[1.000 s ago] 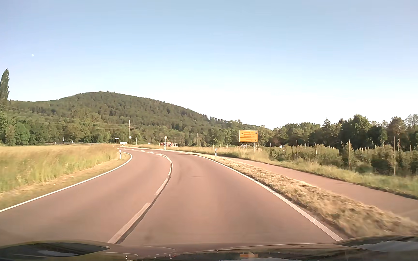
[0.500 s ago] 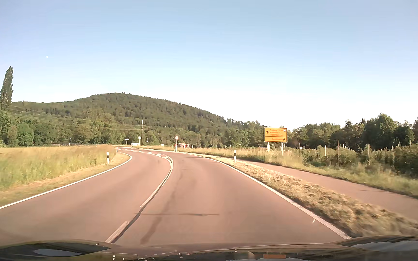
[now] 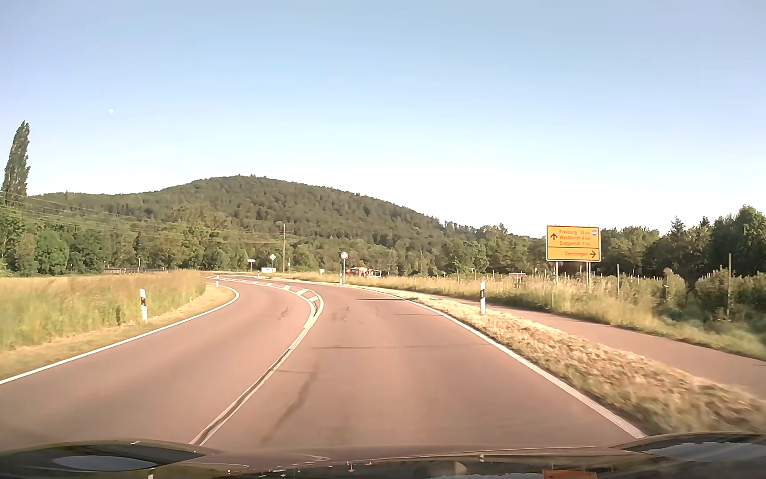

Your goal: Follow the waypoints while adhering to traffic rules and regulations

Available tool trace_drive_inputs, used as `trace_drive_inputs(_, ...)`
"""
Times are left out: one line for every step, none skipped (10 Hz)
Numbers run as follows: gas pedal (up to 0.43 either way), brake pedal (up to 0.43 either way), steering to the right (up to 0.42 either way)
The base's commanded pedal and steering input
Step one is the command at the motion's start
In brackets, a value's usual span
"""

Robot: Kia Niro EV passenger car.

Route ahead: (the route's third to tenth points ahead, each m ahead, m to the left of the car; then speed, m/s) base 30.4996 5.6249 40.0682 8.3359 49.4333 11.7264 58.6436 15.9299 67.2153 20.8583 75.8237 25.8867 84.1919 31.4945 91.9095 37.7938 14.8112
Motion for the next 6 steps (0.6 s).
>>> trace_drive_inputs(0.067,0.0,-0.035)
trace_drive_inputs(0.079,0.0,-0.035)
trace_drive_inputs(0.079,0.0,-0.035)
trace_drive_inputs(0.079,0.0,-0.035)
trace_drive_inputs(0.079,0.0,-0.035)
trace_drive_inputs(0.079,0.0,-0.035)
